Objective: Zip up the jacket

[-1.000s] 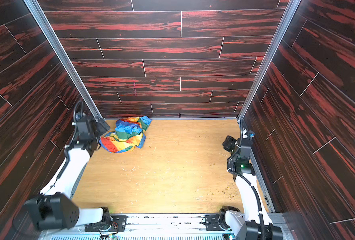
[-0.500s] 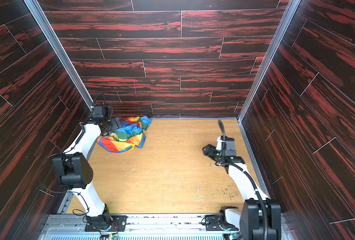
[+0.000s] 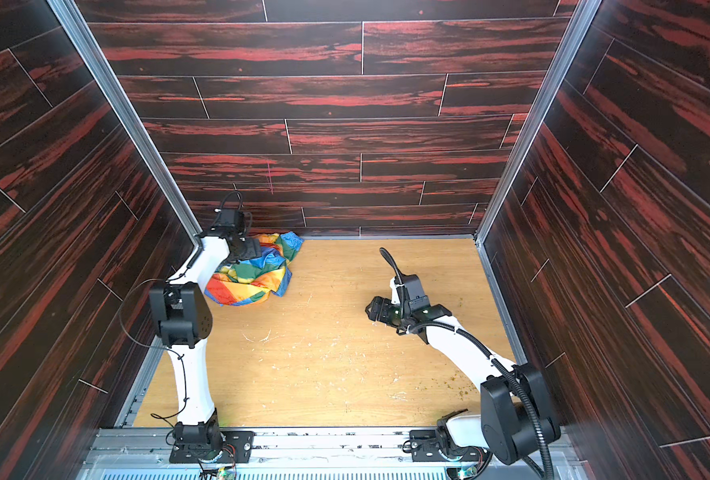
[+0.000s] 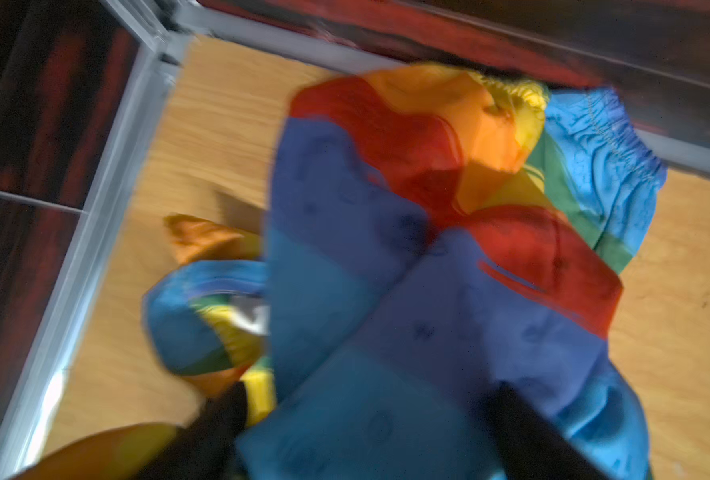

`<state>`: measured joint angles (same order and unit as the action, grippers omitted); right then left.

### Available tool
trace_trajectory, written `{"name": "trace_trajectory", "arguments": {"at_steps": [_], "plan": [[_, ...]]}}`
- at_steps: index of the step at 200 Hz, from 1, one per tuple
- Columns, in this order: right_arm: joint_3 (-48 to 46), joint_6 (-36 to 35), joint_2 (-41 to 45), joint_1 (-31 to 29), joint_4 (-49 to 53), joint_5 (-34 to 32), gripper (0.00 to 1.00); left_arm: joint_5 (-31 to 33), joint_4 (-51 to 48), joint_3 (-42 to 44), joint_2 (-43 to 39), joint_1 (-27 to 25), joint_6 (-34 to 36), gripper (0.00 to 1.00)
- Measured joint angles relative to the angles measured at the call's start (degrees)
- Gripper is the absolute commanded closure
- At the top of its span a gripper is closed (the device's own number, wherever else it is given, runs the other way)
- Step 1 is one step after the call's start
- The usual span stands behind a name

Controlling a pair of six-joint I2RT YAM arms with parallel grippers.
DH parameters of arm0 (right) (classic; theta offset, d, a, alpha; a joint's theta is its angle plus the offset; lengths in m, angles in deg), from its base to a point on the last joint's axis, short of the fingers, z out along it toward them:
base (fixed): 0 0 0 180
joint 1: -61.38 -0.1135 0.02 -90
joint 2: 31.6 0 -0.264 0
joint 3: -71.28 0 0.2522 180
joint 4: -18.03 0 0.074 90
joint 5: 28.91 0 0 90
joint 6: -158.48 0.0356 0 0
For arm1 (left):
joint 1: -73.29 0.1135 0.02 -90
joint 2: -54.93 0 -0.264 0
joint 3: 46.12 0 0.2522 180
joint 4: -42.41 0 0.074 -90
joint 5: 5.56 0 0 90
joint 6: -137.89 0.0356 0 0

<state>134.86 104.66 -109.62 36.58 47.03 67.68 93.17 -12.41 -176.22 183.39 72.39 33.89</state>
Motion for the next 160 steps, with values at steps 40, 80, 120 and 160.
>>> {"name": "trace_trajectory", "arguments": {"at_steps": [40, 80, 120, 160], "plan": [[1.42, 1.36, -0.79, -1.18, 0.52, -1.42, 0.24, 0.07, -3.30, -0.81, 0.44, -1.66, 0.52, 1.00], [5.49, 2.58, -2.25, -1.68, -0.22, -0.28, 0.17, -5.03, -4.07, -0.85, -7.61, -3.56, -0.59, 1.00], [13.14, 4.26, -4.83, -1.38, -3.52, 4.09, 0.13, -20.83, -2.60, -7.48, -17.73, -8.50, -1.49, 1.00], [23.65, 5.27, -8.15, -0.66, -6.12, 7.37, 0.13, -38.45, 2.14, -13.33, -20.52, -14.08, -7.08, 1.00]]}}
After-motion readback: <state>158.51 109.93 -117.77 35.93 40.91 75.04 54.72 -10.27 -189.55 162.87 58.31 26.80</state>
